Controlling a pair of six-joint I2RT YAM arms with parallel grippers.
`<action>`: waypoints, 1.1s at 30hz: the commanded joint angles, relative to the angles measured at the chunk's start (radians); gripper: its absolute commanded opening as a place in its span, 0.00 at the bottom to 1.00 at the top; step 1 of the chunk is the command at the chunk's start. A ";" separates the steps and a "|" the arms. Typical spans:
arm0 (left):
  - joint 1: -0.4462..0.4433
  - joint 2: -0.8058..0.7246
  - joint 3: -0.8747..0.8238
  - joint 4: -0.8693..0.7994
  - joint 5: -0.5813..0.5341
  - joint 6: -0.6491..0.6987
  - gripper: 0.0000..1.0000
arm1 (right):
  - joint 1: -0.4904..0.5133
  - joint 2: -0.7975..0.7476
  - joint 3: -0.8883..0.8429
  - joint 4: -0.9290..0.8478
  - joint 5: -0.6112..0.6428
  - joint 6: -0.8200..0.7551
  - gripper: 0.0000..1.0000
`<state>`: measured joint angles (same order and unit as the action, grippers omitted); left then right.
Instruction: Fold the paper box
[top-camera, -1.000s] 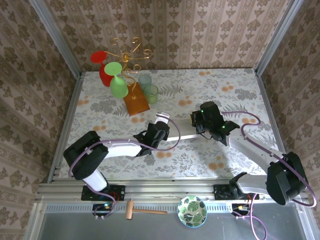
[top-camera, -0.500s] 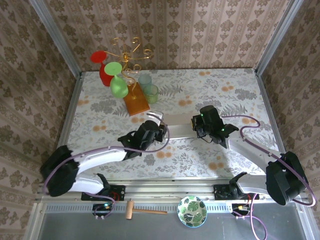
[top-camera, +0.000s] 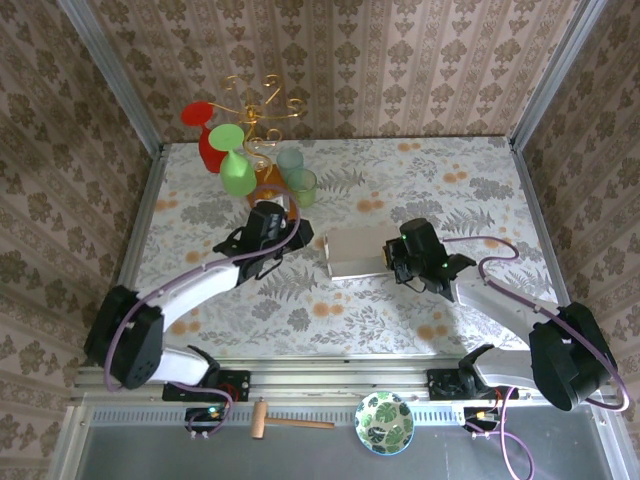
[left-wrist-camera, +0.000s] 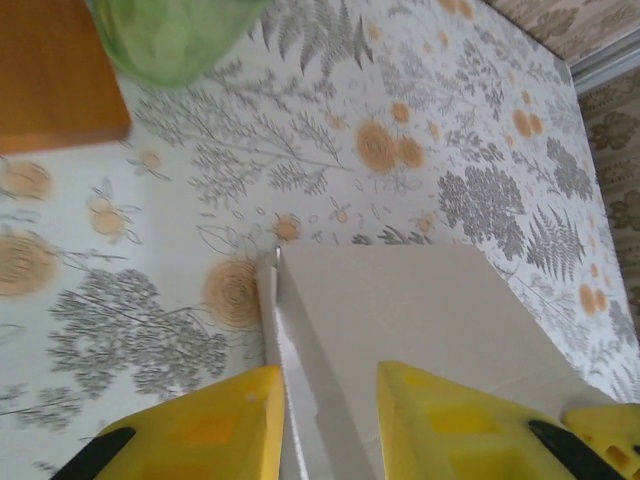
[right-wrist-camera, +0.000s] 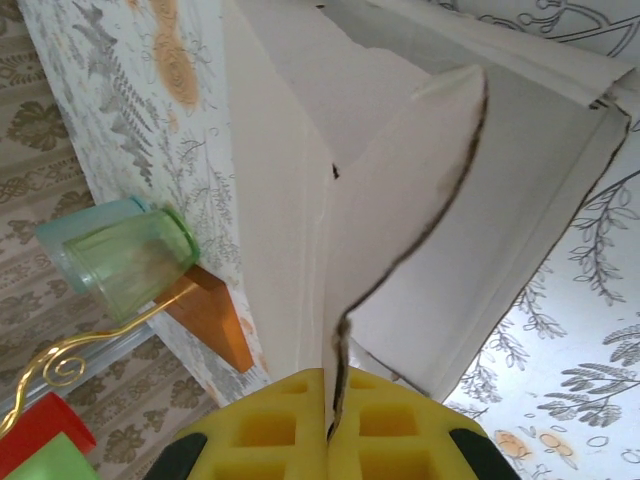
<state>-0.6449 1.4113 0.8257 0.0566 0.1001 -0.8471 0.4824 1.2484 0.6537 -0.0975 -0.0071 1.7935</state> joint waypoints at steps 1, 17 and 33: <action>0.007 0.079 0.031 0.064 0.150 -0.088 0.32 | -0.002 -0.009 -0.035 -0.019 0.012 -0.024 0.00; -0.003 0.373 0.152 0.045 0.243 -0.056 0.39 | -0.020 0.004 -0.088 0.012 -0.008 -0.043 0.00; -0.015 0.376 0.222 -0.151 0.145 0.021 0.47 | -0.039 0.017 -0.101 0.004 -0.040 -0.074 0.00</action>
<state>-0.6556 1.7855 1.0340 -0.0814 0.2501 -0.8440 0.4488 1.2484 0.5724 -0.0490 -0.0463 1.7420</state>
